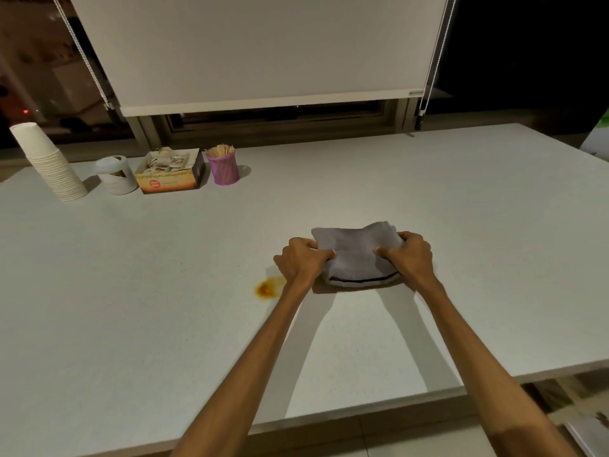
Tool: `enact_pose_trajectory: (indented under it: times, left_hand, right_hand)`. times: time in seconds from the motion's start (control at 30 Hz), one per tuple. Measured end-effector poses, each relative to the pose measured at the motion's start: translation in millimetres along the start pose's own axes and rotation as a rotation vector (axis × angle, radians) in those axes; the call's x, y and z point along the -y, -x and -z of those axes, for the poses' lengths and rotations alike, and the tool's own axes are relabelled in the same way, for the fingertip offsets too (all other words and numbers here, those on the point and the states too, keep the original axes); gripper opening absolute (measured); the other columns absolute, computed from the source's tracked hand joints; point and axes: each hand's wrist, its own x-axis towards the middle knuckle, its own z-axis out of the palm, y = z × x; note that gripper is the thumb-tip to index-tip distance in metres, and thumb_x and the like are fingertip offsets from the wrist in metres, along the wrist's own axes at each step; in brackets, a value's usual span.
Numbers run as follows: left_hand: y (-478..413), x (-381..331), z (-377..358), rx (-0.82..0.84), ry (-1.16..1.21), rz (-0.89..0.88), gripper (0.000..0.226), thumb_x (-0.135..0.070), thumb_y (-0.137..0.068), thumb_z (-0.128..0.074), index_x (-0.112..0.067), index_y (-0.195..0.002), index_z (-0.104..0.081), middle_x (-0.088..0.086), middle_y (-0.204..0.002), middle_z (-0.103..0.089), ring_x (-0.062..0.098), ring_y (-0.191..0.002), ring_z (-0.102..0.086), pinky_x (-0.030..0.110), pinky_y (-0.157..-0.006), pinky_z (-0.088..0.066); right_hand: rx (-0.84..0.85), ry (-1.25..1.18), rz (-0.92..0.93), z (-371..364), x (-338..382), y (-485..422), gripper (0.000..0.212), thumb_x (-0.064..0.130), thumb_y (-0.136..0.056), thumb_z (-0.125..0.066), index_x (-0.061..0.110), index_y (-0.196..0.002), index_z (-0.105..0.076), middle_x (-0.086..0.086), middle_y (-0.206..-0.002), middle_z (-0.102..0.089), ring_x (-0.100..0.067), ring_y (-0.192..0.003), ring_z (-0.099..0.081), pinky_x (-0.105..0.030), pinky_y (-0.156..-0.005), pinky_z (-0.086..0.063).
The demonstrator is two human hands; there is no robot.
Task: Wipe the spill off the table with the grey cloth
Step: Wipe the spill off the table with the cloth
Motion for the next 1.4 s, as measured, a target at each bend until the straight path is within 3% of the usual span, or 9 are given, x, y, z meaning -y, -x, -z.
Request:
enact_pose_trajectory:
  times: [0.1,0.17,0.23,0.33,0.47,0.73,0.9,1.1,1.4]
  left_hand:
    - [1,10,7,-0.006,-0.107,-0.063,0.046,-0.048,-0.071,-0.075,-0.016,-0.104,-0.071,0.006,-0.109,-0.072,0.027,-0.114,-0.055,0.042,-0.097,-0.034]
    - [-1,23,23,-0.021,-0.108,-0.115,0.049,-0.049,-0.081,-0.066,-0.018,-0.118,-0.063,0.006,-0.113,-0.069,0.026,-0.121,-0.047,0.042,-0.098,-0.031]
    - [-4,45,47,-0.039,-0.089,-0.19,0.043,-0.042,-0.09,-0.057,-0.018,-0.125,-0.059,0.007,-0.12,-0.065,0.025,-0.125,-0.044,0.04,-0.1,-0.033]
    - [-8,90,87,-0.088,-0.134,-0.28,0.037,-0.03,-0.097,-0.047,-0.017,-0.13,-0.056,0.009,-0.134,-0.057,0.025,-0.128,-0.042,0.038,-0.105,-0.037]
    - [-21,134,121,-0.085,-0.363,-0.27,0.043,-0.03,-0.1,-0.036,-0.013,-0.139,-0.046,0.011,-0.148,-0.045,0.027,-0.139,-0.036,0.047,-0.114,-0.031]
    - [-28,158,115,0.082,-0.547,-0.276,0.056,-0.036,-0.102,-0.017,-0.012,-0.152,-0.016,0.008,-0.163,-0.015,0.018,-0.151,-0.008,0.039,-0.125,-0.005]
    - [-28,158,113,0.081,-0.566,-0.279,0.056,-0.036,-0.102,-0.016,-0.012,-0.152,-0.014,0.007,-0.163,-0.013,0.017,-0.151,-0.006,0.041,-0.125,-0.005]
    - [-30,158,112,0.079,-0.543,-0.281,0.055,-0.035,-0.102,-0.016,-0.012,-0.152,-0.014,0.007,-0.163,-0.013,0.017,-0.151,-0.006,0.04,-0.125,-0.004]
    - [-25,153,114,0.072,-0.547,-0.273,0.055,-0.033,-0.102,-0.018,-0.01,-0.152,-0.015,0.009,-0.162,-0.014,0.02,-0.151,-0.007,0.042,-0.125,-0.005]
  right_hand:
    - [-0.003,0.321,0.085,-3,-6,0,0.077,0.042,-0.077,-0.077,0.005,-0.137,-0.047,-0.021,-0.131,-0.053,-0.035,-0.117,-0.052,-0.048,-0.094,-0.047]
    - [-0.034,0.388,0.222,-8,-5,5,0.091,0.065,-0.076,-0.068,0.022,-0.149,-0.034,-0.017,-0.144,-0.039,-0.034,-0.134,-0.036,-0.055,-0.104,-0.032]
    - [0.082,0.462,0.386,-23,-5,12,0.094,0.088,-0.068,-0.05,0.044,-0.148,-0.028,-0.008,-0.153,-0.033,-0.029,-0.143,-0.026,-0.062,-0.108,-0.025]
    - [0.215,0.642,0.418,-51,-11,20,0.09,0.097,-0.066,-0.028,0.059,-0.146,-0.014,-0.002,-0.163,-0.018,-0.027,-0.151,-0.007,-0.074,-0.109,-0.004]
    - [0.317,0.706,0.328,-69,1,6,0.094,0.104,-0.057,-0.018,0.068,-0.141,0.003,-0.003,-0.166,0.002,-0.036,-0.149,0.013,-0.079,-0.099,0.018]
    - [0.23,0.745,0.369,-90,11,0,0.095,0.099,-0.062,-0.023,0.06,-0.147,-0.004,-0.001,-0.165,-0.007,-0.04,-0.149,0.006,-0.083,-0.1,0.006]
    - [0.285,0.708,0.36,-118,41,-11,0.088,0.092,-0.072,-0.027,0.055,-0.149,-0.009,0.004,-0.165,-0.005,-0.039,-0.149,0.006,-0.081,-0.102,0.007]
    - [0.203,0.696,0.479,-117,17,28,0.082,0.09,-0.074,-0.021,0.056,-0.148,-0.014,0.007,-0.165,-0.008,-0.036,-0.15,0.0,-0.077,-0.106,0.002]
    - [0.253,0.689,0.407,-127,43,14,0.07,0.078,-0.086,-0.028,0.052,-0.15,-0.017,0.006,-0.165,-0.008,-0.036,-0.15,0.0,-0.076,-0.108,0.004]
